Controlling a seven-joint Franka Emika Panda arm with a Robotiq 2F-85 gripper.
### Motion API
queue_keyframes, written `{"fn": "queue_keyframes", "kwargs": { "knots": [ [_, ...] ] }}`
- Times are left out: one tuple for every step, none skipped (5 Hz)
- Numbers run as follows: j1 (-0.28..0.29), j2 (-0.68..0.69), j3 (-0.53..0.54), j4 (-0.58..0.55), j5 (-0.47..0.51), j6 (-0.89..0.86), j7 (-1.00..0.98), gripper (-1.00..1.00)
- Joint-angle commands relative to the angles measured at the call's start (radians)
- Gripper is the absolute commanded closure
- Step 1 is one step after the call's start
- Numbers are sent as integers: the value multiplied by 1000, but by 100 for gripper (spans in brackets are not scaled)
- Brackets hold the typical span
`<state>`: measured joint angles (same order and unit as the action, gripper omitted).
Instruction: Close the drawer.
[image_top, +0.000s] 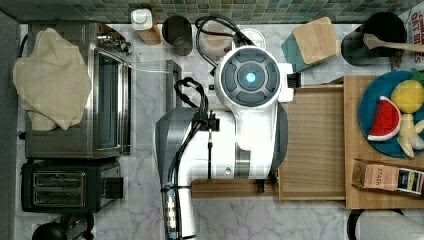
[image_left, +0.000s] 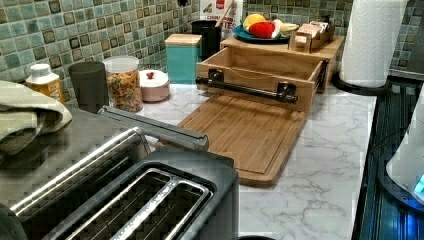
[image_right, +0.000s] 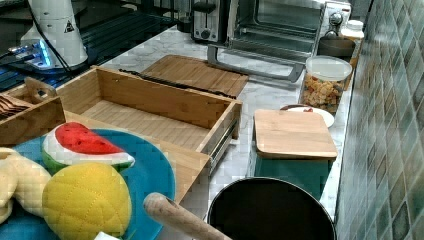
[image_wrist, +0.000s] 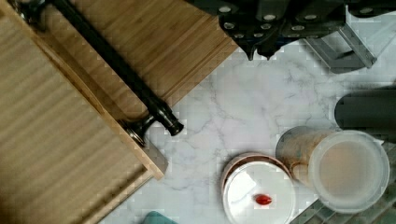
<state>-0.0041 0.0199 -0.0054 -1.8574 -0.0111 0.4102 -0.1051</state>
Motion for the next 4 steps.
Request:
{"fn": "queue_keyframes", "kwargs": {
  "knots": [
    [3, -96, 5, -186, 21, 13, -337, 100],
    [4, -95, 3, -240, 6, 64, -419, 100],
    [0, -81, -2, -271, 2, 77, -484, 100],
    [-6, -59, -5, -326, -7, 153, -520, 100]
  ]
}}
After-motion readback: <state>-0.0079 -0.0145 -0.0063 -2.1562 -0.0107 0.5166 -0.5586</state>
